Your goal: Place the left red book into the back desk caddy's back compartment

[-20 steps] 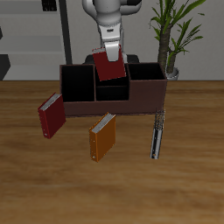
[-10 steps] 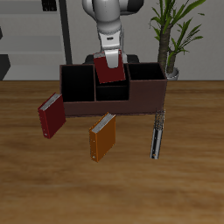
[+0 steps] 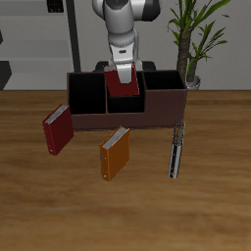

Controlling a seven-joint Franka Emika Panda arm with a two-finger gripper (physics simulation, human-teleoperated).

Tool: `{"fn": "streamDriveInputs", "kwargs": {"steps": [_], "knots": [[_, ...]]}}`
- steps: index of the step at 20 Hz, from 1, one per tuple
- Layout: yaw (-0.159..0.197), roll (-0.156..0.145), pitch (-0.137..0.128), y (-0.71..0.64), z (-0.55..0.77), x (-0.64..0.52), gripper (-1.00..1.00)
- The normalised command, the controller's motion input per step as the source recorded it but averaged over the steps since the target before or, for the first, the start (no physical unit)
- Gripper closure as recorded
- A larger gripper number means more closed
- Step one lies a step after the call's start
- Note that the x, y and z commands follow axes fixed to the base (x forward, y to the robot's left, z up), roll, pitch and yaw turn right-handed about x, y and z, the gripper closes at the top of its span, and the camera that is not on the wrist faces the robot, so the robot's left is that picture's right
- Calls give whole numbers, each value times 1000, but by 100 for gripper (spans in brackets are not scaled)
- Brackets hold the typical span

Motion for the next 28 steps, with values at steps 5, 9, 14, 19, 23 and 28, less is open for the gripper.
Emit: {"fn": "streamDriveInputs", "kwargs": {"steps": [5, 9, 14, 19, 23, 28], "knots": [[4, 3, 38, 10, -223, 26, 100], [-15, 5, 50, 22, -254, 63, 100], [1, 9, 52, 14, -260, -2, 100], [-4, 9, 60, 60, -276, 0, 100], [-31, 5, 45, -20, -96, -23, 100], [-73, 19, 43, 51, -46, -23, -100]]}}
